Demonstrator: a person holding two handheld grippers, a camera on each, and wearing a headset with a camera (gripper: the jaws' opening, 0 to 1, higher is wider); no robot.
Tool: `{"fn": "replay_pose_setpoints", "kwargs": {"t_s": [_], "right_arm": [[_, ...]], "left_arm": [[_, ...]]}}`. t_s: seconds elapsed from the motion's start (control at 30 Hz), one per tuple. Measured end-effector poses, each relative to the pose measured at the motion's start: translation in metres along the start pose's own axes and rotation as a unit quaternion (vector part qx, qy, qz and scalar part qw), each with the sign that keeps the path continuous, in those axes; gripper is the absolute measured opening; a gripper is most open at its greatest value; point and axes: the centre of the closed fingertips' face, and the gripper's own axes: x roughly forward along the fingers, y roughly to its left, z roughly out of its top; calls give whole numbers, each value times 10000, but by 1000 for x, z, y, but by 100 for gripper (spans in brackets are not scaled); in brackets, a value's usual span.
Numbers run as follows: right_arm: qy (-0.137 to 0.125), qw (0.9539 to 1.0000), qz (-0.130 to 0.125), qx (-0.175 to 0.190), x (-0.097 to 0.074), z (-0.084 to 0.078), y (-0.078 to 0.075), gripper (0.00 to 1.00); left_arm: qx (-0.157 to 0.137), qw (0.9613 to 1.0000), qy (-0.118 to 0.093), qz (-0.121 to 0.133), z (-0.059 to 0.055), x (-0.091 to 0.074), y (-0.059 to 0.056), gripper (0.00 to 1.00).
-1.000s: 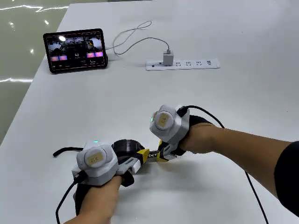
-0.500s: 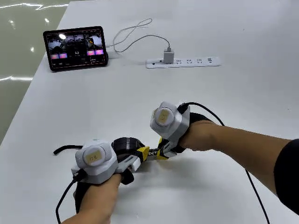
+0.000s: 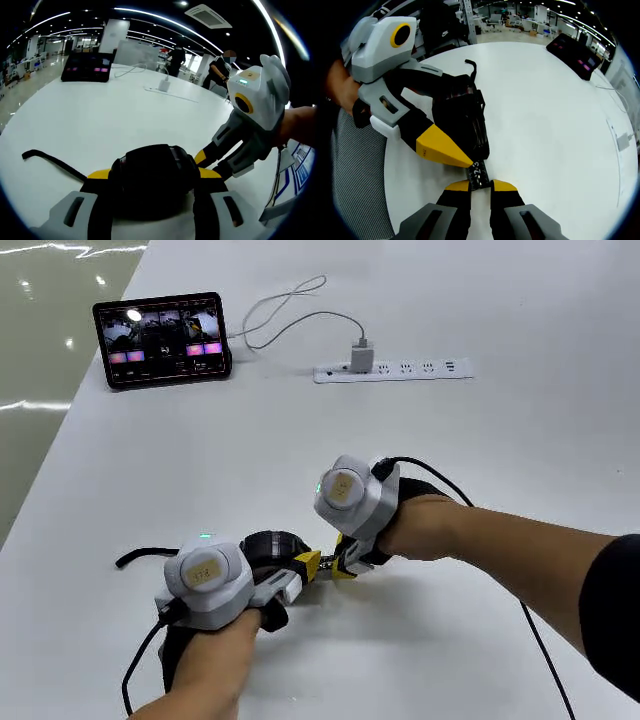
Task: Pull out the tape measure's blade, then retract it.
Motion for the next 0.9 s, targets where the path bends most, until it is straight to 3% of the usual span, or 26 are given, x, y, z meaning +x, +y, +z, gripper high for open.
{"fn": "replay_pose_setpoints", "kwargs": {"t_s": [0.9], "right_arm": [[-121, 9999, 57, -49, 4, 10, 2, 9]], "left_arm": [[-15, 10000, 15, -19, 0, 1, 0, 60]]}}
